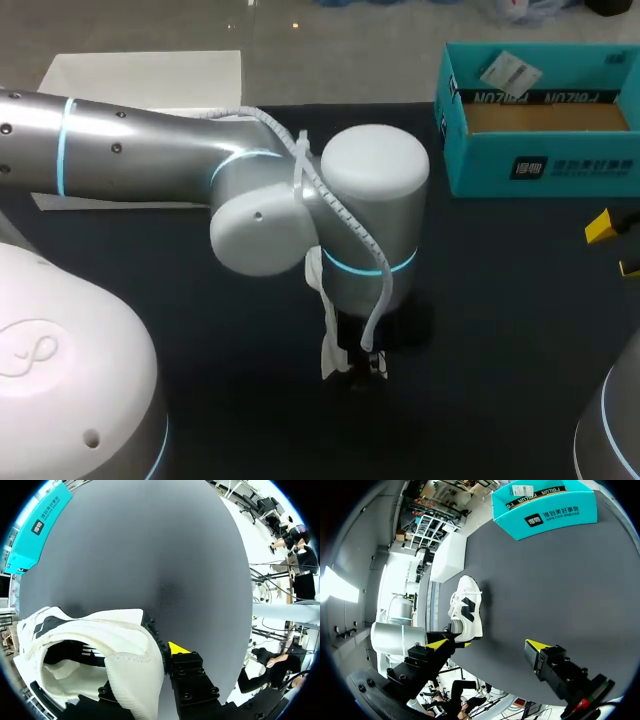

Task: Take the shoe out of the shoebox, open the shoe tongue, remove and reinsert the insole, then place the shoe into the shoebox

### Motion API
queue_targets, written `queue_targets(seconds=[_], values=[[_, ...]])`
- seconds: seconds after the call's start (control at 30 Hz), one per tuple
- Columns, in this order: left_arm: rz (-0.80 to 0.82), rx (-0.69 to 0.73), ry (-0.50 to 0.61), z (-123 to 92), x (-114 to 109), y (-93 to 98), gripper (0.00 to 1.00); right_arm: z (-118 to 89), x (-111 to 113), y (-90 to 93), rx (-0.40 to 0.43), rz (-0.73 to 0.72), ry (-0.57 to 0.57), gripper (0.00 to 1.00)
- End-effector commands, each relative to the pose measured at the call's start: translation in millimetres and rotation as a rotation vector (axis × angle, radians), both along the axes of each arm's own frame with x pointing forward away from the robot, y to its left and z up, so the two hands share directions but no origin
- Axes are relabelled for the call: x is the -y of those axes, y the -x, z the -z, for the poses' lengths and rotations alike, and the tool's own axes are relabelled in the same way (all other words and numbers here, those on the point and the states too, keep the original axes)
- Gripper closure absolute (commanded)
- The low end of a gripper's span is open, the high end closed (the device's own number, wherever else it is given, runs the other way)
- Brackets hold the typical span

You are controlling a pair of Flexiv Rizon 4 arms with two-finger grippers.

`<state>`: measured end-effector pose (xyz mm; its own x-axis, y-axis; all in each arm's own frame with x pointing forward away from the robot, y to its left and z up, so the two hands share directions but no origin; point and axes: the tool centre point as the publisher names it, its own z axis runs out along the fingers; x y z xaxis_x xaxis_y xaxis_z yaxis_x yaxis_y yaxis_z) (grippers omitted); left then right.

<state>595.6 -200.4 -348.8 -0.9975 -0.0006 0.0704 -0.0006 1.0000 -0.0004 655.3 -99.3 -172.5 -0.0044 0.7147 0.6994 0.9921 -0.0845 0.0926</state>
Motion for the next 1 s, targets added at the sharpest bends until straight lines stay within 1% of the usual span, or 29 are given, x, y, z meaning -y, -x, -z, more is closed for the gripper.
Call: queue_targets(seconds=[0.03,0.2,0.33,0.43,0.47,0.57,0.7,1.0], values=[[0.019,0.011,0.008,-53,-12,-7.5,1.0,1,0,1.7,0.002,0.003,0.0,0.0],[0.041,0.085,-0.01,-94,-15,-14.3,1.0,1,0,1.7,0.002,0.003,0.0,0.0],[0.048,0.088,0.009,-126,-16,-20.8,1.0,1,0,1.7,0.002,0.003,0.0,0.0],[0.045,0.091,0.021,-146,-15,-21.8,1.0,1,0,1.7,0.002,0.003,0.0,0.0],[0.047,0.091,0.025,-150,-14,-21.7,1.0,1,0,1.7,0.002,0.003,0.0,0.0],[0.04,0.128,0.021,-166,-13,-20.6,1.0,1,0,1.7,0.002,0.003,0.0,0.0],[0.041,0.183,0.014,-180,-11,-17.8,1.0,1,0,1.7,0.002,0.003,0.0,0.0],[0.041,0.183,0.014,-180,-11,-17.8,1.0,1,0,1.7,0.002,0.003,0.0,0.0]])
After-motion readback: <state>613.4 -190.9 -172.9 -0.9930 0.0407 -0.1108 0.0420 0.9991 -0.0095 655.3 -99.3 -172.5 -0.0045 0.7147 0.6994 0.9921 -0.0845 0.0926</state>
